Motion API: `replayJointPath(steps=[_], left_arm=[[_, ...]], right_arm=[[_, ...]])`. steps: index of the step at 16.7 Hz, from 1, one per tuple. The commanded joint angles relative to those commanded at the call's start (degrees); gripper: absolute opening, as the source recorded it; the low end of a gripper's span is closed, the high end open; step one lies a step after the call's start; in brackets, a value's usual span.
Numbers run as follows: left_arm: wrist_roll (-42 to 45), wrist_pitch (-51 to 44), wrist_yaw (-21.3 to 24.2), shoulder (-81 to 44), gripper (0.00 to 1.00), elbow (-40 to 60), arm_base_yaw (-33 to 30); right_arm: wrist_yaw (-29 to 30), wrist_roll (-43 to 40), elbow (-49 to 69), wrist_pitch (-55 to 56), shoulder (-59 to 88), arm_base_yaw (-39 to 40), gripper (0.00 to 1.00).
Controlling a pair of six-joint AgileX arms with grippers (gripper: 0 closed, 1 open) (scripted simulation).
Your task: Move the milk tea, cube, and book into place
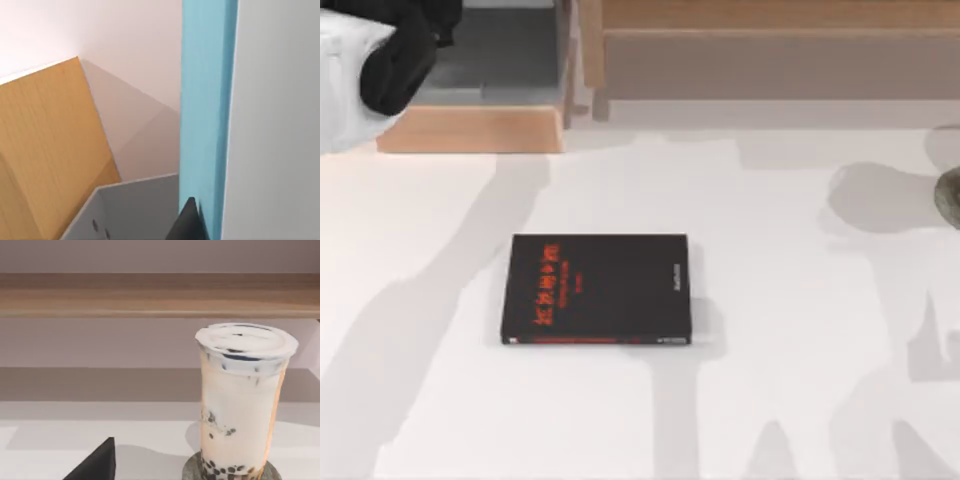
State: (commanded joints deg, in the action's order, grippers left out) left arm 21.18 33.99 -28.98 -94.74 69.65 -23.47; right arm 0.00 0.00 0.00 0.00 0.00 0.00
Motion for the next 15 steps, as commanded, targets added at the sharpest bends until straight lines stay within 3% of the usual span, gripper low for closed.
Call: replayJointPath(steps=[4, 7, 11, 15], left_arm=[[16.95, 0.10, -9.98, 9.46, 0.00, -10.61, -8.04], [26.62, -0.82, -14.44, 10.29, 0.00, -18.56, -15.28], [34.36, -3.88, -15.60, 3.15, 0.00, -27.84, -24.11], [36.71, -6.86, -14.43, -6.08, 0.00, -34.34, -29.81]], right_arm=[[0.00, 0.00, 0.00, 0.00, 0.00, 0.00, 1.00], [0.00, 0.00, 0.00, 0.00, 0.00, 0.00, 1.00], [0.00, 0.00, 0.00, 0.00, 0.00, 0.00, 1.00], [0.00, 0.00, 0.00, 0.00, 0.00, 0.00, 1.00]])
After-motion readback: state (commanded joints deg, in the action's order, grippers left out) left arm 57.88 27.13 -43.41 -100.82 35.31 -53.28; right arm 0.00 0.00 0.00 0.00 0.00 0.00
